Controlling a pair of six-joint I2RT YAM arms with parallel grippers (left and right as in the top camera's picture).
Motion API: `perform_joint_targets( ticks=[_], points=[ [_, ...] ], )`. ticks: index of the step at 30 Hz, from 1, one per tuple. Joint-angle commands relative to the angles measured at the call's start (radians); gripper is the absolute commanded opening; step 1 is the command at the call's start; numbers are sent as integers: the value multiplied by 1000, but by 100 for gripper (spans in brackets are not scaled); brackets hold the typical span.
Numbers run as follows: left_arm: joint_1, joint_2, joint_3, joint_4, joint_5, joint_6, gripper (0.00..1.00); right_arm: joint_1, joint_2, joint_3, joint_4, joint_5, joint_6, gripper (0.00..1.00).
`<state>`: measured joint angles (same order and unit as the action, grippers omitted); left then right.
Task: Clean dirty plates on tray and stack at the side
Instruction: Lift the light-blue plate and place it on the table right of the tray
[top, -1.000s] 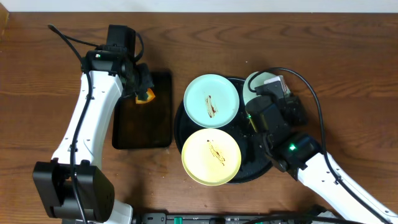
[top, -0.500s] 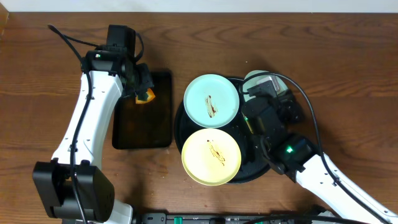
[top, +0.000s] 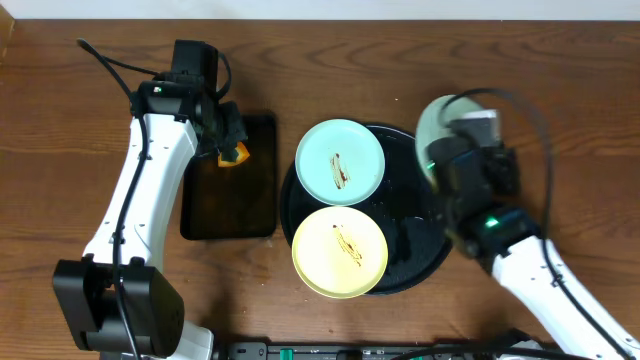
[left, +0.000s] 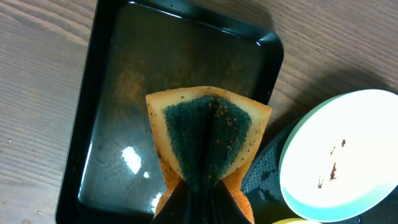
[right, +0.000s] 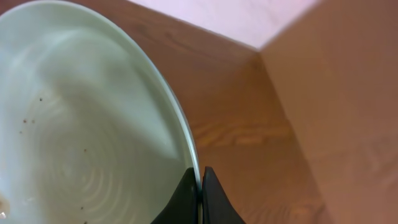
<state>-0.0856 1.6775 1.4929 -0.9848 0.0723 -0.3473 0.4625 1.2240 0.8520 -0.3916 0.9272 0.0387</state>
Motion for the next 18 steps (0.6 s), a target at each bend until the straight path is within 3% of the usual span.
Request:
perform_joint_targets(
  ticks=[1, 5, 12, 18],
  points=[
    [6, -11, -4, -2, -2, -9, 7, -169, 1, 14, -19, -143, 148, 1],
    [6, -11, -5, -2, -2, -9, 8, -364, 6, 14, -77, -264, 269, 1],
    [6, -11, -4, -2, -1, -9, 7, -661, 73, 9, -98, -513, 298, 1],
    [6, -11, -5, -2, -1, -9, 8, -811, 184, 9, -74, -695, 309, 1]
  ],
)
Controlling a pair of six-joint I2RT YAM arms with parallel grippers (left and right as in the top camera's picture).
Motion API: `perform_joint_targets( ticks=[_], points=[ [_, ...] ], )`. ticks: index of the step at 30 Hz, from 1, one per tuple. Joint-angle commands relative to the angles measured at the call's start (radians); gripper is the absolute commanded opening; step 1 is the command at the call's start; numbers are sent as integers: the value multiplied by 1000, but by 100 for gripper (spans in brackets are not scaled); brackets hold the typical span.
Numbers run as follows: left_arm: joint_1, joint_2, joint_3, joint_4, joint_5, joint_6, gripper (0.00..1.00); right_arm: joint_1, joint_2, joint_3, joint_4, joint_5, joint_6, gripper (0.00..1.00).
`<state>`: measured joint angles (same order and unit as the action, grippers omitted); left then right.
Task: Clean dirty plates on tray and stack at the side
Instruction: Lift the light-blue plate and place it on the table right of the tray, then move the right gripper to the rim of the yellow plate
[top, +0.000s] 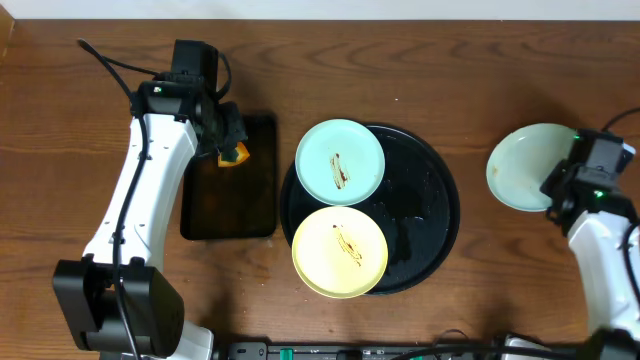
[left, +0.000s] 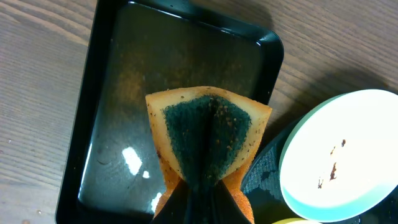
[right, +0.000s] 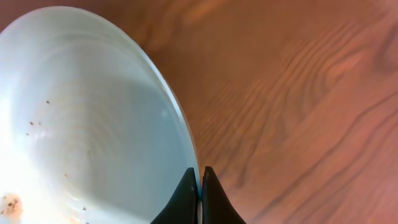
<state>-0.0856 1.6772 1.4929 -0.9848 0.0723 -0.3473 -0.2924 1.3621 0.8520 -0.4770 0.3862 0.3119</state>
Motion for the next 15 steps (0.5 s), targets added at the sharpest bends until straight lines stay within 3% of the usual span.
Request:
perform_joint_targets(
  ticks=[1, 5, 8, 10, 15],
  points=[
    [6, -11, -4, -2, -1, -9, 8, -68, 60, 9, 14, -174, 36, 1],
    [6, -11, -5, -2, -1, -9, 7, -101, 103, 9, 21, -249, 35, 6],
    [6, -11, -4, -2, -1, -9, 8, -100, 94, 13, 26, -328, 35, 26],
    [6, -11, -5, -2, -1, -9, 7, -97, 81, 15, 29, -409, 34, 31],
    [6, -11, -5, -9, 0, -9, 7, -74, 35, 16, 11, -779, -8, 41]
  ],
)
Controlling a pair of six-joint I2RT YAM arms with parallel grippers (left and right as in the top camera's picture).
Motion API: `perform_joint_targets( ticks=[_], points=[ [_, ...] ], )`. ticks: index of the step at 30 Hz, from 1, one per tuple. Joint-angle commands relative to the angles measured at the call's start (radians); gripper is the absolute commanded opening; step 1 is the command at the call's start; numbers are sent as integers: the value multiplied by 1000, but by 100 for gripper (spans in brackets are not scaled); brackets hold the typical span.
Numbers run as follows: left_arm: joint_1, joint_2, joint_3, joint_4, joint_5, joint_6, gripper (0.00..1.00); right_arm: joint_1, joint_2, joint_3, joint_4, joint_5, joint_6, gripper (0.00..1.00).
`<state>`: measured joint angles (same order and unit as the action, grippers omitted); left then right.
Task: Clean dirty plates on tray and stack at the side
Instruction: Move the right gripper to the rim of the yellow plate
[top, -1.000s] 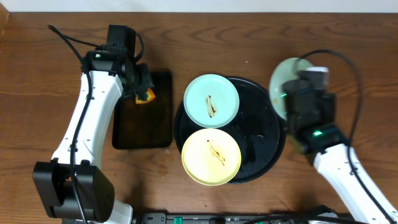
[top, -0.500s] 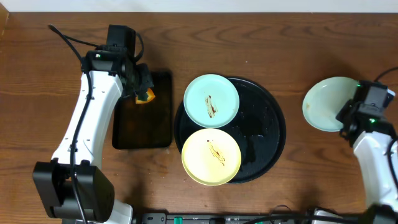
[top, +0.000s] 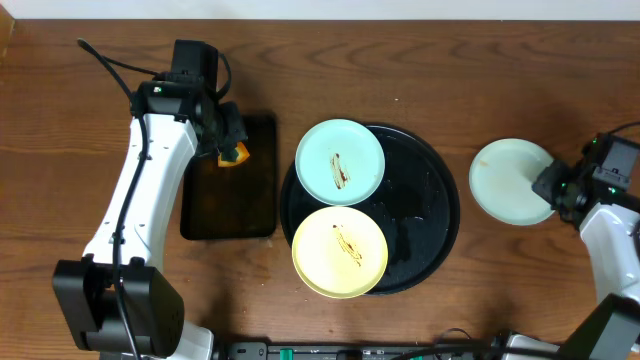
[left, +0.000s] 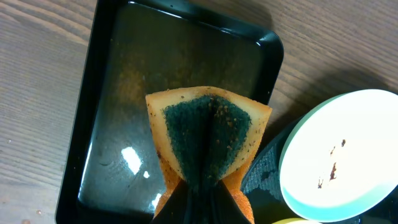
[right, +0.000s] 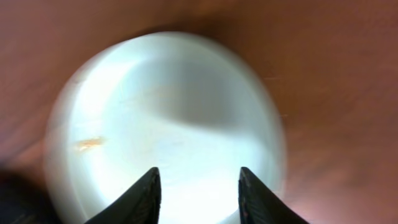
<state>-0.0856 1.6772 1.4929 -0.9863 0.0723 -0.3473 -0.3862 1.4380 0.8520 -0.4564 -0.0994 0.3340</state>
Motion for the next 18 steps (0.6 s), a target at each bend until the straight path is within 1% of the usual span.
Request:
perform_joint_targets(
  ticks=[1, 3, 4, 6, 9, 12, 15, 16, 18],
  points=[
    [6, -11, -5, -13, 0, -9, 7, 34, -46, 16, -27, -383, -56, 41],
    [6, -11, -5, -24, 20, -1, 8, 72, -46, 16, -81, -493, -72, 41],
    [6, -11, -5, -27, 62, 19, 7, 113, -45, 15, -133, -534, -98, 41],
    [-1, -11, -5, -29, 130, 45, 8, 183, -45, 15, -199, -532, -143, 41],
    [-22, -11, -5, -39, 157, 45, 7, 301, -45, 14, -276, -508, -182, 42],
    [-66, -11, -5, -62, 156, 69, 7, 423, -45, 8, -320, -463, -182, 46],
    [-121, -11, -15, -76, 156, 71, 7, 531, -45, -5, -322, -441, -150, 46],
    [-160, -11, -25, -87, 156, 71, 8, 601, -45, -17, -319, -396, -116, 45],
    [-198, -11, -39, -95, 156, 70, 7, 664, -45, -32, -317, -334, -63, 45]
  ],
)
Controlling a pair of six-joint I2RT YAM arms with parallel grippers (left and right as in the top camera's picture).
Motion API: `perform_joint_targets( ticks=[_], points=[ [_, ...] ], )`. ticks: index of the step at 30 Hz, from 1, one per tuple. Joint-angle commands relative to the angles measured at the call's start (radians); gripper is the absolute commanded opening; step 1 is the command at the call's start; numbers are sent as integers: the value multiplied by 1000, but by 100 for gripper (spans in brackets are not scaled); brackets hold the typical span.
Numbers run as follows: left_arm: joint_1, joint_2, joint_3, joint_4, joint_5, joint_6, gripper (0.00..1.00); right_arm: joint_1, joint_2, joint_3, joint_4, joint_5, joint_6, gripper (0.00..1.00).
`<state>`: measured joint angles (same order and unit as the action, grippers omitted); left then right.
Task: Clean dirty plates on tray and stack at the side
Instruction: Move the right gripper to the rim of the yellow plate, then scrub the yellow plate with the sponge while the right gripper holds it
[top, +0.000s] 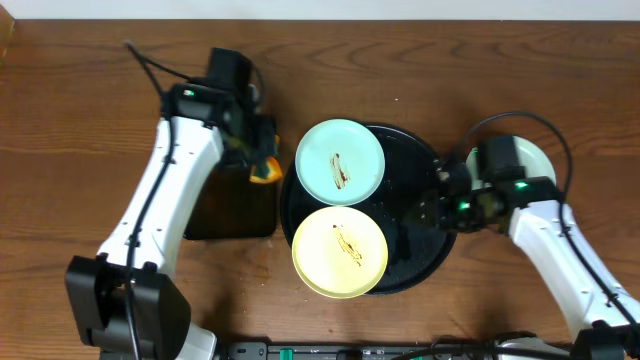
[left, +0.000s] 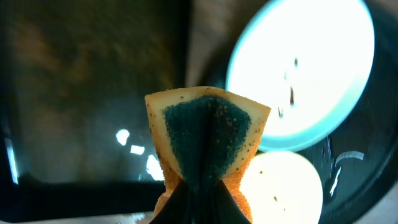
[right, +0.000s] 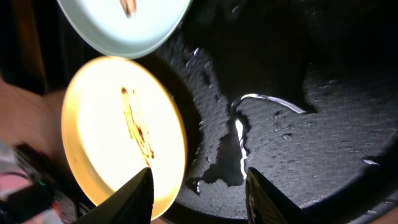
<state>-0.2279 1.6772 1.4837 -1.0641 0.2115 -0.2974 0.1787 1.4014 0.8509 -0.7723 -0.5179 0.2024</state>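
A round black tray (top: 432, 215) carries a light blue plate (top: 340, 162) and a yellow plate (top: 340, 250), both smeared brown. My left gripper (top: 262, 165) is shut on an orange sponge with a green face (left: 208, 137), just left of the blue plate (left: 311, 68). My right gripper (top: 437, 207) stands open over the bare wet right part of the tray (right: 298, 124), nothing between its fingers (right: 134, 199). The yellow plate (right: 112, 137) lies to its left. A pale green plate (top: 538, 158) rests on the table at the right, partly hidden by the right arm.
A black rectangular tray (top: 215, 215) holding water (left: 81, 81) lies left of the round tray, under the left arm. Cables trail from both arms. The wooden table runs on to the right of the green plate.
My left gripper has moved right with the sponge, from over the rectangular tray to beside the blue plate. My right gripper, open, has moved from the green plate to over the round tray.
My right gripper first held the pale green plate by its rim near the round tray's right edge, then farther right over the table. Then the plate lay flat and the gripper was open. The left held the sponge still over the rectangular tray, and now both are at the round tray.
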Motion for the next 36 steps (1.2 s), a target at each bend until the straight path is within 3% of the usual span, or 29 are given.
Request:
perform_joint_targets(
  ticks=[1, 8, 15, 28, 36],
  points=[
    [-72, -11, -39, -19, 17, 20, 8, 127, -8, -39, 3, 105, 85, 45],
    [-184, -11, -108, -19, 18, 19, 7, 277, 2, -115, 112, 135, 181, 44],
    [-262, -11, -158, 1, 18, -19, 7, 338, 75, -175, 206, 154, 255, 41],
    [-390, -10, -171, 71, 18, -83, 8, 332, 148, -178, 241, 239, 291, 2],
    [-431, 7, -172, 92, 17, -140, 8, 278, 147, -174, 238, 295, 286, 1]
  ],
)
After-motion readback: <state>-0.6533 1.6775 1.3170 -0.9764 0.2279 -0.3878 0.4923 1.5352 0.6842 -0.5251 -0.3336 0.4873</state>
